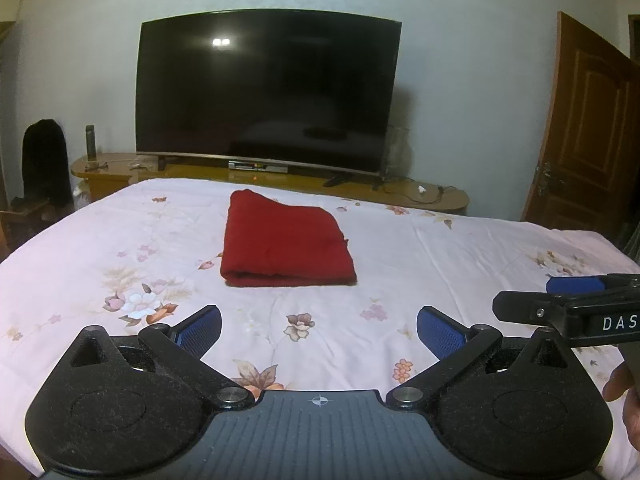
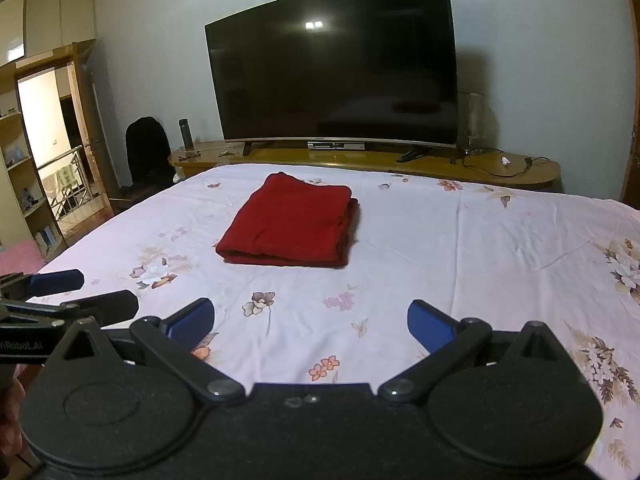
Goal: Fold small clothes
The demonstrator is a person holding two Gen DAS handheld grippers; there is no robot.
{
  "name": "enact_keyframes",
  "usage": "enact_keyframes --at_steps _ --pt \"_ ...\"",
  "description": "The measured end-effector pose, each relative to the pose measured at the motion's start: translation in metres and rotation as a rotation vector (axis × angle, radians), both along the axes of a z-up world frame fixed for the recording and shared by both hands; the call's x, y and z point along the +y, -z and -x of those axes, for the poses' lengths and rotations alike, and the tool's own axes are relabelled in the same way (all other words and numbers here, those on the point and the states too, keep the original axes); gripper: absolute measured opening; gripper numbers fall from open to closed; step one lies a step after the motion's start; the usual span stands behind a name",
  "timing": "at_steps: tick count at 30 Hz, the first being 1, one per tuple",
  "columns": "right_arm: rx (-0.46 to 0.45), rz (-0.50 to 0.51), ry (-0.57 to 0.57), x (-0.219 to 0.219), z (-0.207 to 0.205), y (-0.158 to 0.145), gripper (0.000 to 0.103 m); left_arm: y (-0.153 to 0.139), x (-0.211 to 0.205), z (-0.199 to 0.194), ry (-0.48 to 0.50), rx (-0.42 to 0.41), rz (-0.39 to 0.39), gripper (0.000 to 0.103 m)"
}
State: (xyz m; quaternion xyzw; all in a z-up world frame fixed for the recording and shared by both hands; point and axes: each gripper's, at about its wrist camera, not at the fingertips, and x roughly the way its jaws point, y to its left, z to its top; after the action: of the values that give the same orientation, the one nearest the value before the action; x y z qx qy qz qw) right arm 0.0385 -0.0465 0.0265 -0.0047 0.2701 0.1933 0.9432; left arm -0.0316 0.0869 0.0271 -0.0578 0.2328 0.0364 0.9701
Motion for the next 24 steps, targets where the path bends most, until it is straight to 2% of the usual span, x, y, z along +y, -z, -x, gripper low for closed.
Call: enact_keyframes --at_steps 24 --pt "-0.003 0.000 0.002 0.0027 0.0004 0.0002 0.102 0.0017 0.0007 -0.0022 -0.001 0.000 -0.001 0.103"
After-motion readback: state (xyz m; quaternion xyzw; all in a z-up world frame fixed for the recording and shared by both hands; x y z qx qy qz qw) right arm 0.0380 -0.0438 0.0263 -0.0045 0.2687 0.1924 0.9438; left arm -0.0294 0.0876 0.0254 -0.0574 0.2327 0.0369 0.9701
